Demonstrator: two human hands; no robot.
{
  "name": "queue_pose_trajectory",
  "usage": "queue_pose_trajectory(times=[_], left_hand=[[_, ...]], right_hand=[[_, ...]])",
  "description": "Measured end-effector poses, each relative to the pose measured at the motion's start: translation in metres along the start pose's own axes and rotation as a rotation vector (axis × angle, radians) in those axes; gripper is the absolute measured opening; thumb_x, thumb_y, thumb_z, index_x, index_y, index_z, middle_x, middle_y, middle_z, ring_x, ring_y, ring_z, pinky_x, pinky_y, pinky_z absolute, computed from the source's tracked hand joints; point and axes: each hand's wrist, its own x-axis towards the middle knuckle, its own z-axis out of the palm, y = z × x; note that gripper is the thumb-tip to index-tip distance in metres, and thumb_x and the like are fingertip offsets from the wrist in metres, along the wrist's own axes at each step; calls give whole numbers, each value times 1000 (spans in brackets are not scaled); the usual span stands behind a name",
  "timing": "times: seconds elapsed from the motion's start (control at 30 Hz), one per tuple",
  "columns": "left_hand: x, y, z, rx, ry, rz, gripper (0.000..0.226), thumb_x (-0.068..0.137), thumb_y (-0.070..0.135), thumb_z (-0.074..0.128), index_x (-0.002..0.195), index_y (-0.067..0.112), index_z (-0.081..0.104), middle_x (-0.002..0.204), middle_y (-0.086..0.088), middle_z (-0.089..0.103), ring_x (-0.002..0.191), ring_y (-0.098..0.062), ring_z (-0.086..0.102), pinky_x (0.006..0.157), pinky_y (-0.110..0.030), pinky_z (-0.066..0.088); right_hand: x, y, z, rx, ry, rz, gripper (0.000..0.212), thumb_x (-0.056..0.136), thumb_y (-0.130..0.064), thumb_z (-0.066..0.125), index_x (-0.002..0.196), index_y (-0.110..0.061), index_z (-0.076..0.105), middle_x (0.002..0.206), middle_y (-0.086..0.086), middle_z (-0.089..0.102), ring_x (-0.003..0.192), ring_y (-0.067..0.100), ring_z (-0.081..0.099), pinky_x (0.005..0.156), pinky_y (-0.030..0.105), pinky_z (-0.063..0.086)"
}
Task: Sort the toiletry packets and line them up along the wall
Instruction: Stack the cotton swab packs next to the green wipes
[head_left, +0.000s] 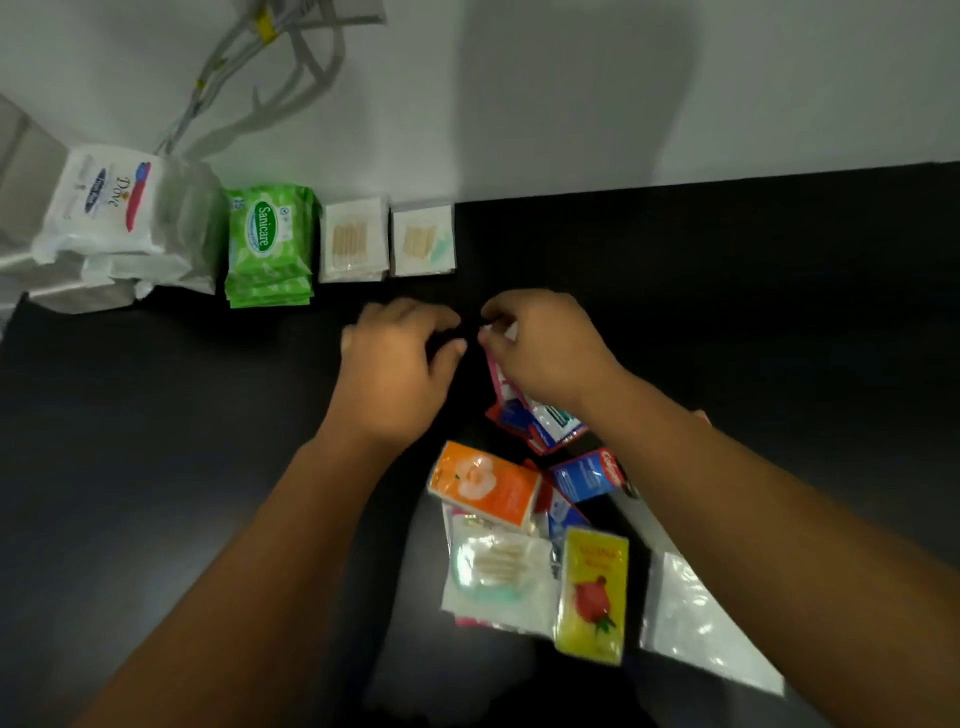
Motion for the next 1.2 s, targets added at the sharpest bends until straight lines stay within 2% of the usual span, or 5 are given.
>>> queue_pose_trajectory(times=[0.17, 0.4, 0.67, 1.1, 1.2], left_hand=[[-73, 32, -1, -228, -199, -66, 23, 86, 23, 74, 109, 25, 71, 93, 13, 61, 87, -6, 52, 79, -24, 46], [-136, 52, 10, -218, -359, -131, 28, 71, 32, 85, 95, 30, 71, 87, 14, 65, 82, -1, 57, 81, -33, 51], [-154, 62, 9, 200, -416, -94, 54, 75, 49, 78, 125, 37, 61, 122, 16, 63, 114, -13, 46, 88, -32, 26], [-129, 59, -23, -26, -333, -168, 11, 87, 31, 73, 96, 34, 68, 93, 15, 65, 92, -11, 57, 82, -32, 45], [-110, 55, -36, -40, -341, -235, 14, 87, 23, 72, 93, 34, 67, 91, 12, 68, 85, -10, 65, 76, -30, 52]], right_hand=[[-77, 6, 7, 49, -41, -8, 19, 87, -24, 67, 104, -19, 71, 98, -1, 71, 88, 17, 63, 79, 29, 49], [-149, 15, 22, -78, -138, -15, 12, 80, -33, 68, 87, -24, 65, 94, -3, 65, 91, 20, 62, 77, 34, 51], [-172, 16, 31, -429, -229, -37, 43, 86, -47, 64, 120, -22, 61, 120, 2, 61, 119, 26, 48, 96, 42, 38], [-155, 16, 9, 182, -32, -28, 14, 89, -13, 60, 84, -26, 64, 84, -8, 65, 82, 12, 61, 73, 34, 54], [-140, 11, -1, 317, 31, -3, 11, 93, -15, 62, 95, -25, 66, 81, -13, 62, 75, 4, 60, 65, 19, 50]])
